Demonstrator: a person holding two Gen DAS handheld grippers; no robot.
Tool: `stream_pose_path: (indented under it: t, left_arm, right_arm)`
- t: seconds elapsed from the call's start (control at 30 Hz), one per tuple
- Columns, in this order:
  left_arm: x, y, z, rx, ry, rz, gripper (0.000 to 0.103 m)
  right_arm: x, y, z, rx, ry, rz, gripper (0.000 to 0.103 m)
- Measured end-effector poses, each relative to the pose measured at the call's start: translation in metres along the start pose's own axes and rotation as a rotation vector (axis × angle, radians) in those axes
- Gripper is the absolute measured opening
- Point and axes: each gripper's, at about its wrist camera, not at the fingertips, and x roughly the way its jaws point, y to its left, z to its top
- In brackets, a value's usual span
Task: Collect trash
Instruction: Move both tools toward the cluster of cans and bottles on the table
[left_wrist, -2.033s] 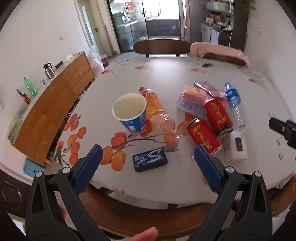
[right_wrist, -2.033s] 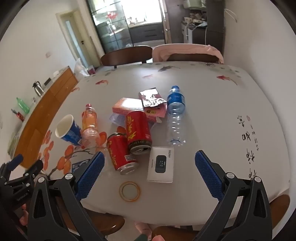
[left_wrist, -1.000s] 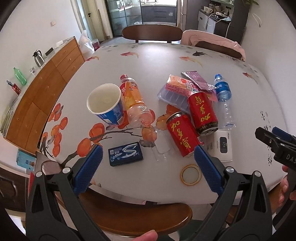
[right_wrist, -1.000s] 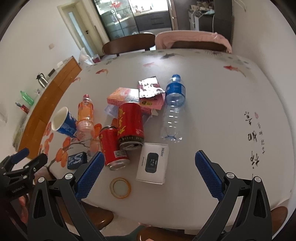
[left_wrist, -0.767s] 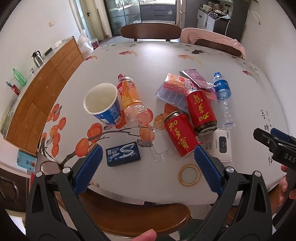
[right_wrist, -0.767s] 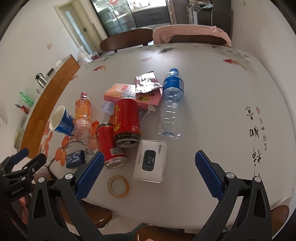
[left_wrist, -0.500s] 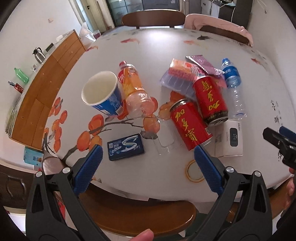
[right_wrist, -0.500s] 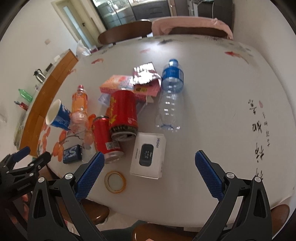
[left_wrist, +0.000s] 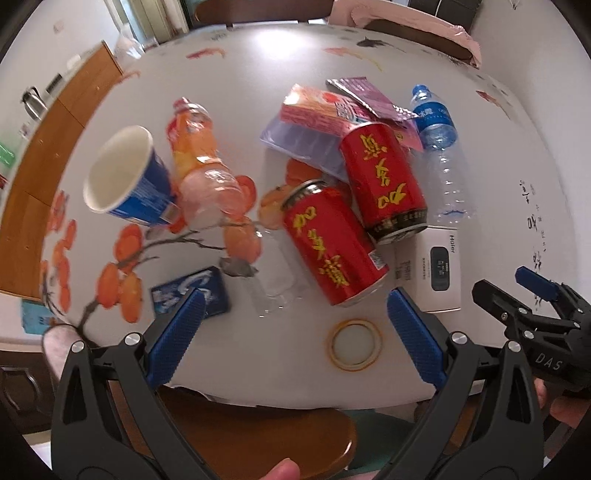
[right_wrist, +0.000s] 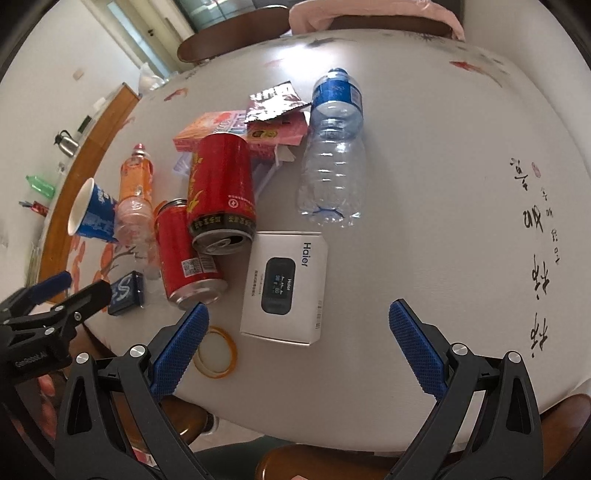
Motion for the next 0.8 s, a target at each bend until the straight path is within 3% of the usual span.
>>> stream_pose_path:
  t: [0.53, 0.8]
  left_arm:
    - [0.02, 0.003, 0.005, -0.029, 0.046, -0.03, 0.096]
    - [0.025, 0.01, 0.003, -0.057, 0.05, -0.087, 0.096]
  right_arm:
    - [0.013, -0.016, 0.01, 0.031, 0.047, 0.047, 0.096]
    - [0.017, -0.021, 0.014, 0.054, 0.058, 0.086, 0.096]
